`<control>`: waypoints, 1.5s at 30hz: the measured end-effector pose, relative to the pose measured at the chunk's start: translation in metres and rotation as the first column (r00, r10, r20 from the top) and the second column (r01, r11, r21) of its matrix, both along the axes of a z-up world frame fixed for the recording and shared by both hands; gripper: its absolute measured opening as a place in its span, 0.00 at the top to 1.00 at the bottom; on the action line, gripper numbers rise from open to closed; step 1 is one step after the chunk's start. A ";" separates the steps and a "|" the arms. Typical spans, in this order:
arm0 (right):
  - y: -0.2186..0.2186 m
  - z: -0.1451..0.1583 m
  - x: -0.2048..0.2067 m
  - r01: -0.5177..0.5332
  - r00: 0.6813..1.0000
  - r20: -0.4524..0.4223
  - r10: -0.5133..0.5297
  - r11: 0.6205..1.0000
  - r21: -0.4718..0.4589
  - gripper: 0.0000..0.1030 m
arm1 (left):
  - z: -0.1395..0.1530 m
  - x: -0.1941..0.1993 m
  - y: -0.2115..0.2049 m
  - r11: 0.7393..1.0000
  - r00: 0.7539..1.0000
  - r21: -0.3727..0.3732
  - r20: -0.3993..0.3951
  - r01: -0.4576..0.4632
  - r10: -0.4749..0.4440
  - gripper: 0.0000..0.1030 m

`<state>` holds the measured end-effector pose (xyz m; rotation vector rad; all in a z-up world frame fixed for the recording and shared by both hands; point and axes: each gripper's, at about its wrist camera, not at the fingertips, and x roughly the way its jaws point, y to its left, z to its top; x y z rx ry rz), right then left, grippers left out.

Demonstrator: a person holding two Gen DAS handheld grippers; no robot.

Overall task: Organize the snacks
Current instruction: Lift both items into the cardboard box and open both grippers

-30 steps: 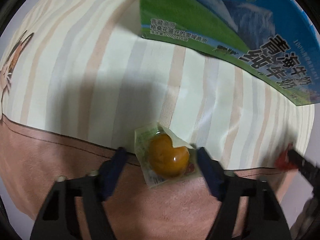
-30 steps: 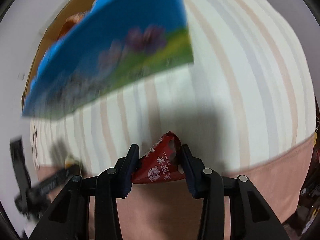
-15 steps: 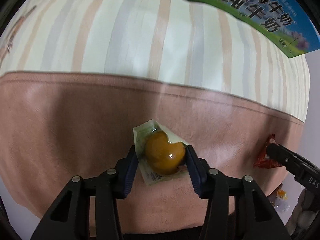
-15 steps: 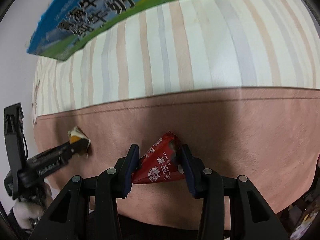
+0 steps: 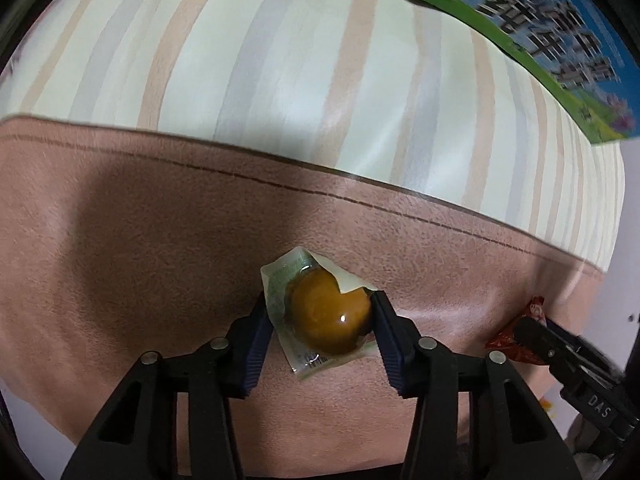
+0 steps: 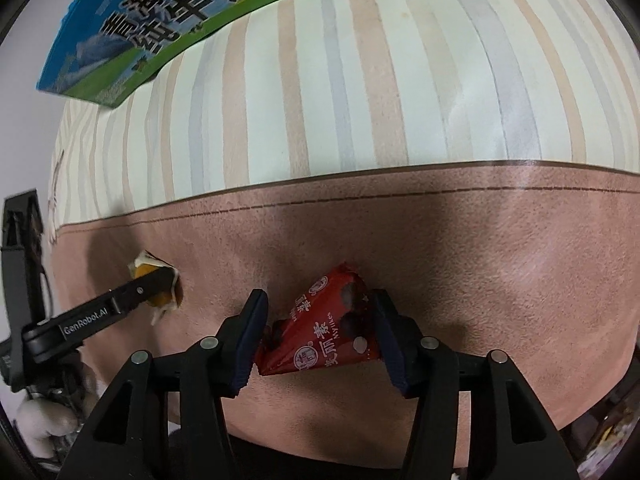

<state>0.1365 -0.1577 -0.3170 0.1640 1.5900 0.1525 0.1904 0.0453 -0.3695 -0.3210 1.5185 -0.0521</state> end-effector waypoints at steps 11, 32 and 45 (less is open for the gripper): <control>0.001 0.030 -0.007 0.010 0.998 0.063 -0.015 0.997 0.077 0.60 | 0.044 -0.001 -0.021 0.998 0.995 0.028 0.090 0.049 -0.052 0.61; -0.043 0.200 0.171 0.051 0.917 0.392 -0.076 0.996 0.076 0.60 | 0.211 0.150 -0.006 0.993 0.936 -0.022 0.337 0.113 -0.099 0.60; -0.057 0.135 0.230 0.056 0.981 0.189 -0.049 0.998 -0.031 0.53 | 0.130 0.221 0.011 0.995 0.995 -0.019 0.032 0.098 -0.098 0.58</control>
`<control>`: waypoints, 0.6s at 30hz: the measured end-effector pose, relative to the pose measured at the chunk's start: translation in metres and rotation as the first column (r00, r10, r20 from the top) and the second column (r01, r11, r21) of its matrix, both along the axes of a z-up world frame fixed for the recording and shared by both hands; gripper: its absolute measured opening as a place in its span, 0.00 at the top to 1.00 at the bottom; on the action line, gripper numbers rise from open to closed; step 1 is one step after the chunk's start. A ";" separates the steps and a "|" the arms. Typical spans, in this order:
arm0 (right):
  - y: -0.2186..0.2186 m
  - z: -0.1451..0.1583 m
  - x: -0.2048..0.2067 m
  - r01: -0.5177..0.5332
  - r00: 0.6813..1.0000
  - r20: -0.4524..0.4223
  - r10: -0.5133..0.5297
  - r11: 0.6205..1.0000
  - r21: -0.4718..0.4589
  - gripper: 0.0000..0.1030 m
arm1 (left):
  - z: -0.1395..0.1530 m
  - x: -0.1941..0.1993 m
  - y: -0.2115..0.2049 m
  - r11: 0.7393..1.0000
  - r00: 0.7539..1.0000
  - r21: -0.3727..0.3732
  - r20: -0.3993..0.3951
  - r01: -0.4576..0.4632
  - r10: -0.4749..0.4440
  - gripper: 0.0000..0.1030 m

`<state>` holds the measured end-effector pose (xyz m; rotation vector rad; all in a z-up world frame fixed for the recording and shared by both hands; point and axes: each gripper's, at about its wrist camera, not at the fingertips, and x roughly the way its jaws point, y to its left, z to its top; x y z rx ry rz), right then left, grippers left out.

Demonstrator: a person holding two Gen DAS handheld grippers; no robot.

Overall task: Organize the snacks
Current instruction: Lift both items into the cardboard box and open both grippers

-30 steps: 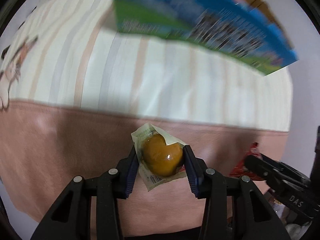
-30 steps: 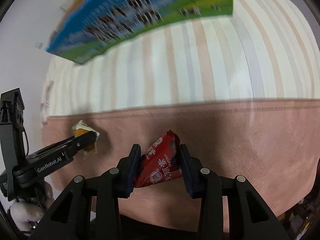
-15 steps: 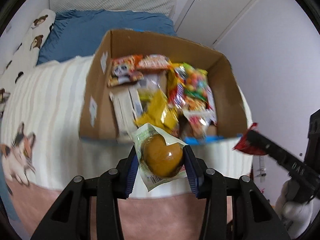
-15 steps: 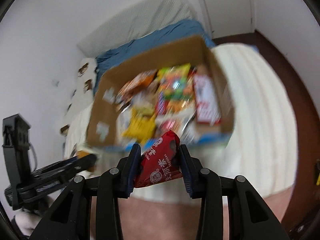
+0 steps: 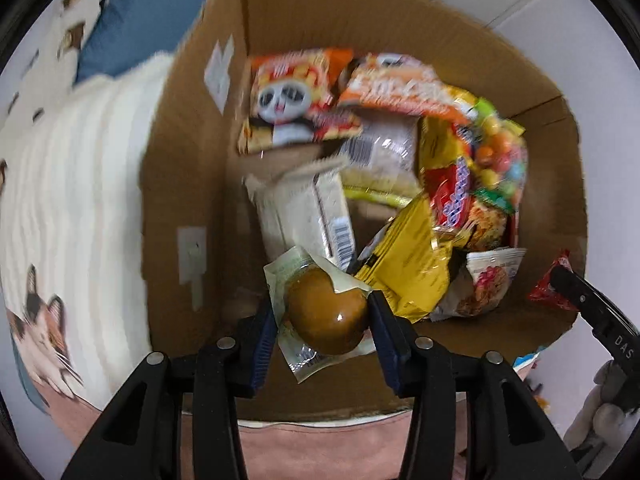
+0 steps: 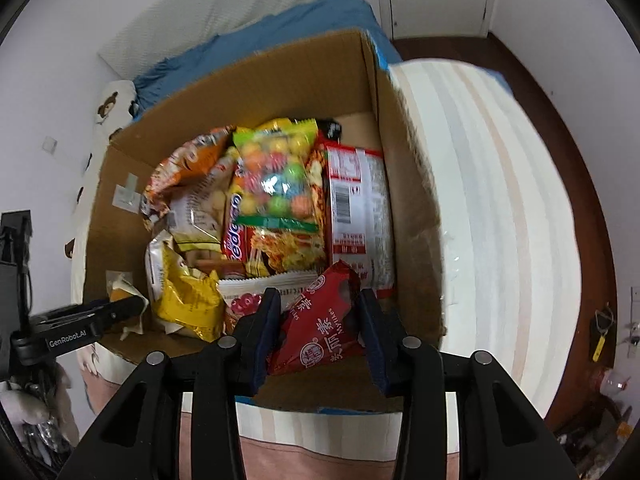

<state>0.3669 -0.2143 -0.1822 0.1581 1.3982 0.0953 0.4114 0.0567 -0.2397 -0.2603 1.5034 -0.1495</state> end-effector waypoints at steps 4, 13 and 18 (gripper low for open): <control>-0.002 -0.007 0.001 0.010 1.000 -0.028 -0.010 1.000 -0.004 0.31 | -0.006 -0.001 0.002 1.000 1.000 -0.014 -0.013 -0.015 0.015 0.58; 0.019 -0.003 0.000 -0.040 0.998 -0.040 0.038 0.998 -0.038 0.07 | 0.015 -0.006 -0.002 1.000 0.999 0.019 0.046 -0.009 0.008 0.10; 0.026 -0.003 -0.001 -0.055 0.998 -0.028 0.054 0.996 -0.065 0.05 | 0.022 -0.008 -0.006 0.999 0.998 0.035 0.063 -0.002 0.000 0.09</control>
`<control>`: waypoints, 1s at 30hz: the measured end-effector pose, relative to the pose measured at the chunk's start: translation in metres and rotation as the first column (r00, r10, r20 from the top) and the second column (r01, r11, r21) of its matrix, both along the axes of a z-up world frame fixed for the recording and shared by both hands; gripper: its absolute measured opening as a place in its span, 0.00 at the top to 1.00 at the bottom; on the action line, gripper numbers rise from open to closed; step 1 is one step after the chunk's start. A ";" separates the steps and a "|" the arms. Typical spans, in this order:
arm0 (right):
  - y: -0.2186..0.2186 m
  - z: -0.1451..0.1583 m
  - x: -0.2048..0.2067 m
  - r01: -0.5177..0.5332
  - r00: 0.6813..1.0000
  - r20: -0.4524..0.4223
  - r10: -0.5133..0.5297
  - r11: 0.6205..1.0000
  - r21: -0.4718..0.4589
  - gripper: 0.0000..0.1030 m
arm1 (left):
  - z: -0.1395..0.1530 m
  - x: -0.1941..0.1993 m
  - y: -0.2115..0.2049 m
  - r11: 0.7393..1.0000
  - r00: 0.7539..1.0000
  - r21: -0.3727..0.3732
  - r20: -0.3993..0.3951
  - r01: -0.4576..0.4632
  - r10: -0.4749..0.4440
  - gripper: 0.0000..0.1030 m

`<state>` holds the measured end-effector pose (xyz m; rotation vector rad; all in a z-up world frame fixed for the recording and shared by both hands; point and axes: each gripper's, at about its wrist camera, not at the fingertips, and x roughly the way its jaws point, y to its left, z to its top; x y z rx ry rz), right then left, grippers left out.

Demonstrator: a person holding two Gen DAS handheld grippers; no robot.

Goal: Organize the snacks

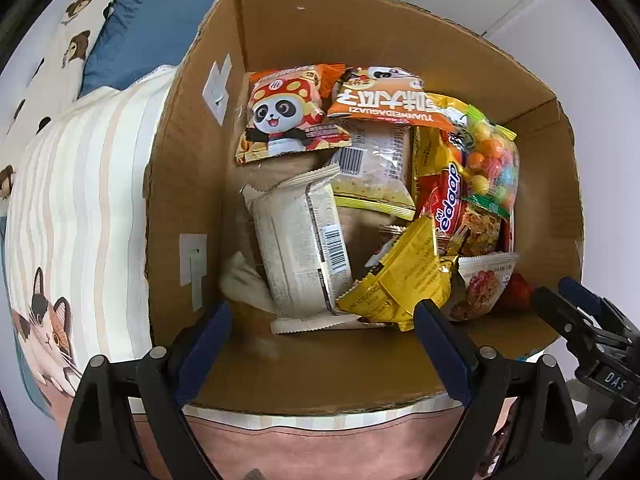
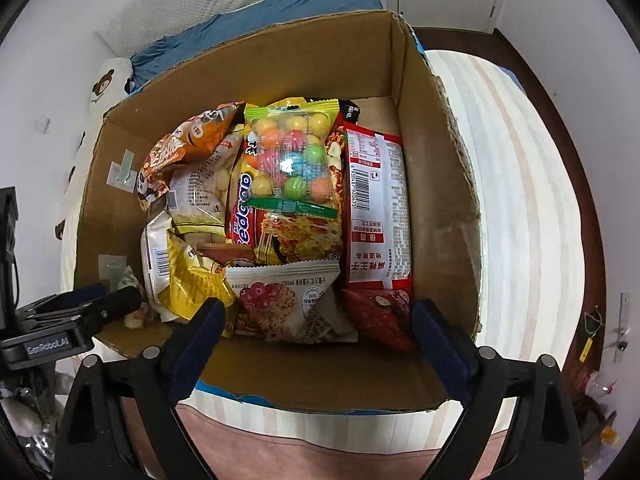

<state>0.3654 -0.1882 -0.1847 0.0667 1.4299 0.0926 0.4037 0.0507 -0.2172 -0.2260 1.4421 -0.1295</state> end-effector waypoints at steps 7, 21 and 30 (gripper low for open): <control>-0.003 0.005 -0.005 0.006 0.999 0.039 -0.004 1.000 -0.027 0.03 | 0.015 -0.007 -0.008 0.999 0.996 0.053 0.086 -0.005 0.001 0.10; -0.007 0.057 -0.055 0.011 0.977 0.214 -0.004 0.999 -0.030 0.03 | 0.068 -0.062 -0.012 0.991 0.949 0.119 0.314 -0.063 0.023 0.09; -0.003 0.119 -0.120 -0.005 0.927 0.375 0.015 1.000 -0.030 0.02 | 0.111 -0.138 -0.021 0.991 0.901 0.121 0.433 -0.059 0.001 0.09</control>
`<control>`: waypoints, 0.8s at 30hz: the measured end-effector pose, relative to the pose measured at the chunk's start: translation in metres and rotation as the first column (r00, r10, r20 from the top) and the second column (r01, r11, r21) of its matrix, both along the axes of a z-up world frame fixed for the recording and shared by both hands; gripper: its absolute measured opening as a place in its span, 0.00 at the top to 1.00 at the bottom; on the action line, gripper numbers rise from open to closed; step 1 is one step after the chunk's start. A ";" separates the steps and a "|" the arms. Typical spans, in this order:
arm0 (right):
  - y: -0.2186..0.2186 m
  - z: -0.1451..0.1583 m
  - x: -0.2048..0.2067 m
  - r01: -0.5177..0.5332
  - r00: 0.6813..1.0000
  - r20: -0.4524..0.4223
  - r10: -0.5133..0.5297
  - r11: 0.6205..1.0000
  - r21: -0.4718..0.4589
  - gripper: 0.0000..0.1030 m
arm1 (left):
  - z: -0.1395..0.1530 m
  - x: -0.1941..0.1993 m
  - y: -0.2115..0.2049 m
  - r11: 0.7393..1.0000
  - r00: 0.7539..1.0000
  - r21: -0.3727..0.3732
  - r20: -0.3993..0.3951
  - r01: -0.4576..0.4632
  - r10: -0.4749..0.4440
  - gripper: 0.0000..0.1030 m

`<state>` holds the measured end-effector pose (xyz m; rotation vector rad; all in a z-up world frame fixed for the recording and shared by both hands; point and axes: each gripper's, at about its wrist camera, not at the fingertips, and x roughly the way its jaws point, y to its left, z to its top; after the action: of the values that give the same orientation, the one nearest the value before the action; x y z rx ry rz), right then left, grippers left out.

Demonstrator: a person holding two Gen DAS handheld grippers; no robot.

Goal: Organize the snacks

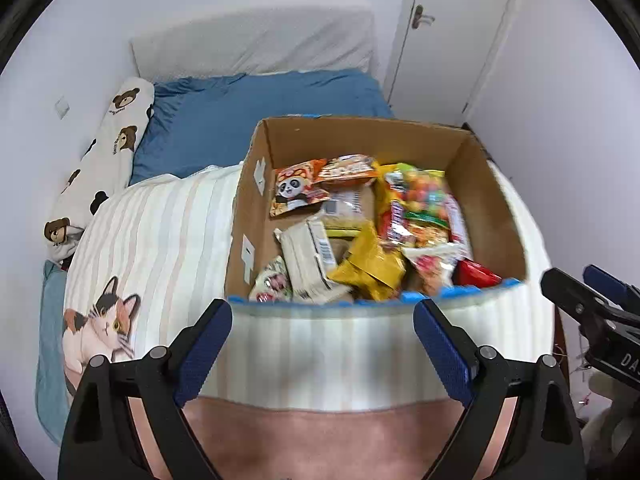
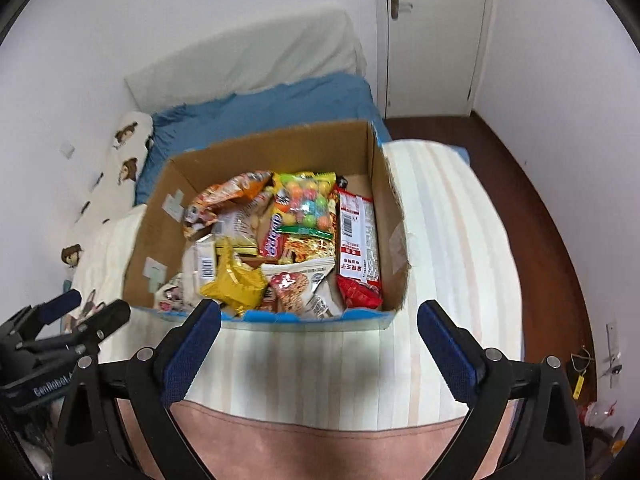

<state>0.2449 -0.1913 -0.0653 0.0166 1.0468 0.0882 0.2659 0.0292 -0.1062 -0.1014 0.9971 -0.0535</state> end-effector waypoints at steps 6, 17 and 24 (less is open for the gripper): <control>0.000 0.036 -0.053 -0.017 0.997 0.077 0.017 1.000 0.007 0.02 | 0.029 -0.049 -0.008 1.000 0.997 0.022 0.076 0.013 -0.014 0.09; -0.002 0.085 -0.131 -0.046 0.984 0.173 0.047 0.999 -0.013 0.01 | 0.068 -0.115 -0.009 0.999 0.985 0.041 0.175 0.001 -0.008 0.09; -0.005 0.104 -0.158 -0.054 0.981 0.189 0.051 0.999 0.008 0.01 | 0.083 -0.143 -0.009 0.999 0.977 0.031 0.215 -0.010 0.003 0.09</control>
<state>0.0870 -0.1960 0.0390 -0.0079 0.8566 0.1417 0.1228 0.0202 -0.0231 -0.0677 0.7804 -0.0418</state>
